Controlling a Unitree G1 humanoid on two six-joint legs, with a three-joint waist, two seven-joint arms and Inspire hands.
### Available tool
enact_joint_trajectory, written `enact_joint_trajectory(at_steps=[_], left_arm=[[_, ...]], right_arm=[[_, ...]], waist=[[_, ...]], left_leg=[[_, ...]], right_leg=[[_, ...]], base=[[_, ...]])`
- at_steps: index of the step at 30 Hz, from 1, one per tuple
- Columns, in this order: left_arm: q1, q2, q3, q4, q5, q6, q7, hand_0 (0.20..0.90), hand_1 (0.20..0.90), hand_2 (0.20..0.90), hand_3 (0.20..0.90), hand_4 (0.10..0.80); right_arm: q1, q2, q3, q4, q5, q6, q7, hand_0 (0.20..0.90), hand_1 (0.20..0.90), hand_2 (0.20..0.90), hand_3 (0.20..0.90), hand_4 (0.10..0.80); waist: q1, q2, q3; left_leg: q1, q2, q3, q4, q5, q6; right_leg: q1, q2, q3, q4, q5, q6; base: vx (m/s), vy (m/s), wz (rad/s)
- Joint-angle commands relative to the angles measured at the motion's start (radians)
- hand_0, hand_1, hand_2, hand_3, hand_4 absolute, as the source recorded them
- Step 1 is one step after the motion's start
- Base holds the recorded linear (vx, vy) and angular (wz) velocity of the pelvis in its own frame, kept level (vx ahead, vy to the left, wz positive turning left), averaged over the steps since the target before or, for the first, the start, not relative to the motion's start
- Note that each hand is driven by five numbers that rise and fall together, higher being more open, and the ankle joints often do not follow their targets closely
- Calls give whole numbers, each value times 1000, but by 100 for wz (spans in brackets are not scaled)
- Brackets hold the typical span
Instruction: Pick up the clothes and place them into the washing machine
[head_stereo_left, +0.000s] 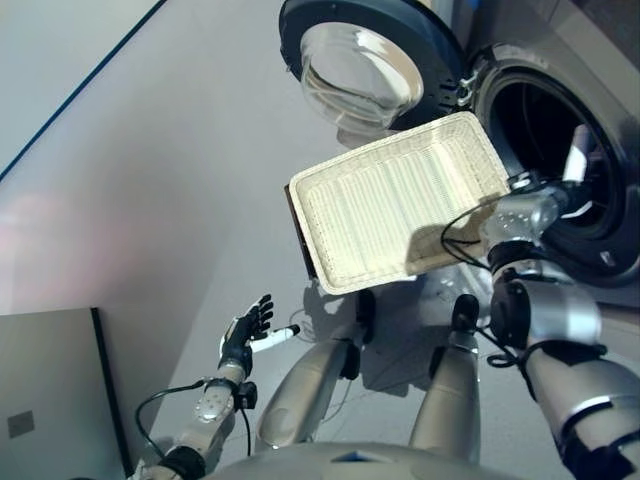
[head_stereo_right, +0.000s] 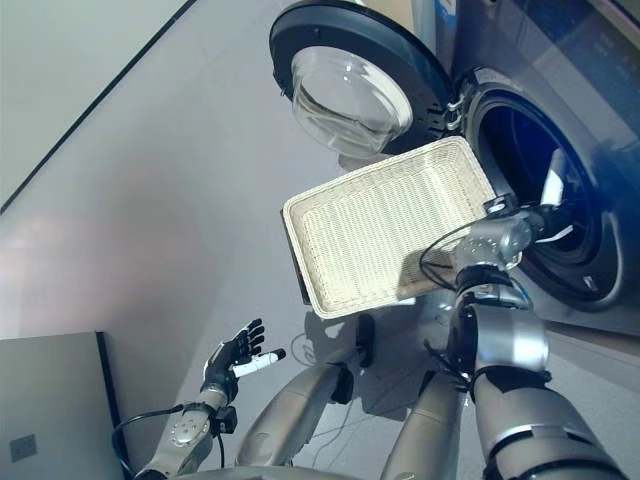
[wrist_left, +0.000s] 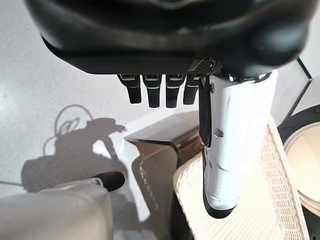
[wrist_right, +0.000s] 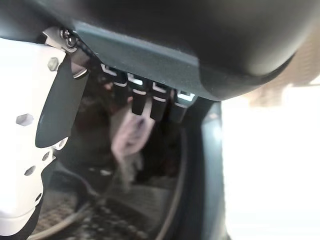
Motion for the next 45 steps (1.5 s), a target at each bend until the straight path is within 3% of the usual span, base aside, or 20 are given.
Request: enact_joint_trajectory(at_steps=[1, 7, 14, 15, 18, 21, 27, 32, 41, 45], left_arm=[[0, 7, 62, 42, 18, -42, 14, 900, 900, 900, 900, 800], [-17, -24, 91, 140, 41, -25, 22, 900, 900, 900, 900, 800], [-5, -48, 121, 274, 58, 4, -17, 900, 900, 900, 900, 800], [0, -49, 142, 325, 53, 18, -43, 900, 900, 900, 900, 800], [-5, -44, 162, 383, 73, 37, -74, 900, 900, 900, 900, 800], [-1, -25, 214, 449, 140, 53, -97, 900, 900, 900, 900, 800], [36, -33, 277, 475, 218, 48, -85, 900, 900, 900, 900, 800], [43, -59, 295, 474, 263, 42, -51, 900, 900, 900, 900, 800], [32, -60, 262, 472, 378, 33, -23, 900, 900, 900, 900, 800], [27, -57, 274, 496, 349, 58, -48, 900, 900, 900, 900, 800]], right_arm=[[37, -27, 125, -27, -137, 26, 54, 900, 900, 900, 900, 800], [196, 70, 144, -73, -180, 69, 100, 900, 900, 900, 900, 800], [386, 90, 167, -111, -294, 112, 150, 900, 900, 900, 900, 800], [464, 99, 180, -121, -361, 133, 160, 900, 900, 900, 900, 800], [556, 101, 205, -117, -474, 163, 169, 900, 900, 900, 900, 800], [733, 104, 254, -136, -745, 208, 160, 900, 900, 900, 900, 800], [975, 109, 252, -173, -981, 230, 150, 900, 900, 900, 900, 800], [1047, 134, 305, -60, -1123, 262, 132, 900, 900, 900, 900, 800], [1052, 174, 277, 51, -1079, 272, 143, 900, 900, 900, 900, 800], [1033, 181, 267, 48, -1046, 274, 152, 900, 900, 900, 900, 800]], waist=[[22, -4, -34], [-2, -62, -45], [-33, -131, -96], [-46, -158, -121], [-60, -179, -150], [-81, -211, -211], [-100, -236, -285], [-104, -249, -305], [-111, -265, -331], [-115, -268, -341]], left_leg=[[-35, 18, -48, -6, -24, -94], [45, 32, -62, -27, -13, -101], [152, 54, -70, -88, 9, -108], [197, 61, -74, -110, 7, -111], [237, 71, -73, -137, 15, -114], [315, 82, -73, -164, 7, -116], [409, 92, -57, -210, 2, -119], [483, 105, -54, -261, 23, -126], [542, 110, -70, -250, -2, -121], [555, 115, -72, -255, -6, -122]], right_leg=[[96, 55, -50, 13, -109, -78], [199, 67, -70, -33, -99, -74], [324, 87, -99, -125, -75, -64], [368, 91, -105, -154, -76, -60], [409, 98, -112, -189, -66, -57], [484, 110, -118, -229, -62, -53], [574, 117, -118, -309, -37, -40], [634, 124, -132, -321, -40, -40], [703, 131, -149, -312, -69, -44], [708, 133, -149, -312, -74, -44]], base=[[-2, -35, 0], [38, -55, -1], [48, -75, 0], [73, -106, 0], [80, -105, 0], [95, -89, -3], [69, -66, -7], [34, -56, -5], [42, -35, 11], [29, -25, 10]])
